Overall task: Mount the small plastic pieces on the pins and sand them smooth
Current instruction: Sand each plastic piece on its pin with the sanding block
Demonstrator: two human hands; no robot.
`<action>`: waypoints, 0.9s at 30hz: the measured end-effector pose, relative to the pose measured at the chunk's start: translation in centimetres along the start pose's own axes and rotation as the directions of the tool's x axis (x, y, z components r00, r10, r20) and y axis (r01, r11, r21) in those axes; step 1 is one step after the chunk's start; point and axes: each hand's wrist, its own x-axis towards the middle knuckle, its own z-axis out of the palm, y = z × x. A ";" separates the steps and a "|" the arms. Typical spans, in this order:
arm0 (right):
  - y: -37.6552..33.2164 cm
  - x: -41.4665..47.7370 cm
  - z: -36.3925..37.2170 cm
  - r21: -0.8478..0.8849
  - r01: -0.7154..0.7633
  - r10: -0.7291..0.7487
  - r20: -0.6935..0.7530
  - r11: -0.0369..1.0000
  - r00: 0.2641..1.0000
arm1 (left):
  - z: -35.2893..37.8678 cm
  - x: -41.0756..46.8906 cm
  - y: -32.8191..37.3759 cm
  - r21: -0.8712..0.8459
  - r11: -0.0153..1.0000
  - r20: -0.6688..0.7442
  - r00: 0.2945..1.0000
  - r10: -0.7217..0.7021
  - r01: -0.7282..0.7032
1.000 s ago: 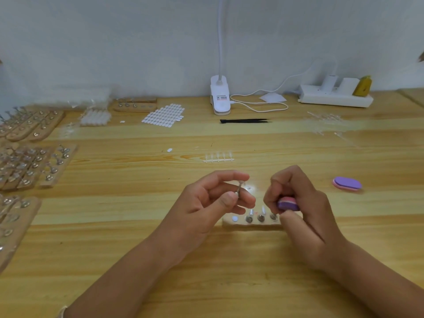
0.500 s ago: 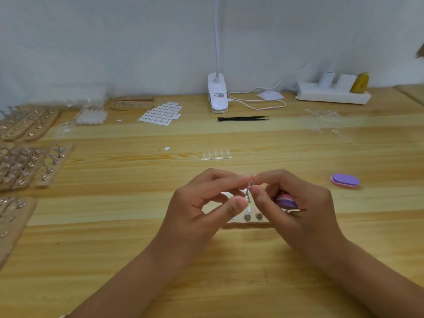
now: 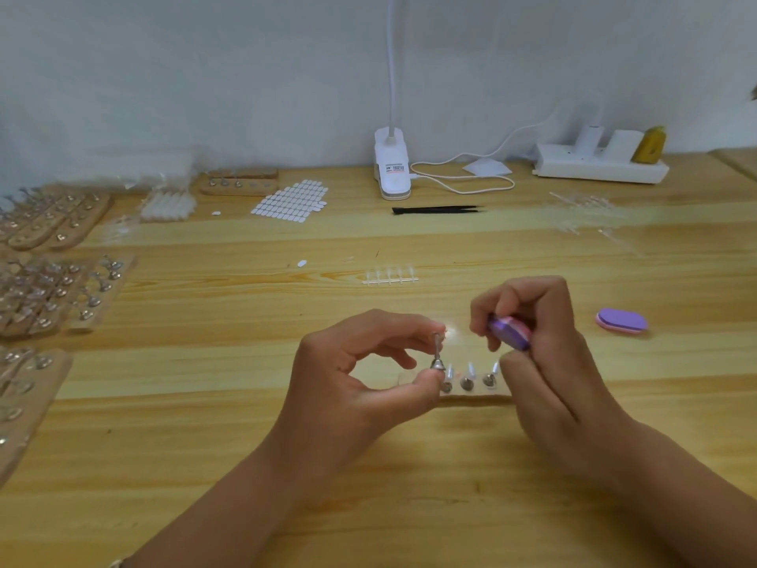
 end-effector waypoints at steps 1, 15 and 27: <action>0.1 0.0 0.0 -0.036 -0.004 0.005 0.003 0.999 1.000 | -0.1 0.1 0.0 0.009 1.000 -0.009 1.000 0.008 -0.008; -0.2 0.6 1.1 -0.246 0.301 -0.335 -0.109 0.922 0.936 | -0.1 0.1 0.3 0.217 0.972 -0.078 0.991 0.106 -0.087; 0.2 0.6 0.9 -0.268 0.330 -0.363 -0.082 0.905 0.928 | -0.2 0.0 0.8 0.251 0.963 -0.073 0.990 0.121 -0.099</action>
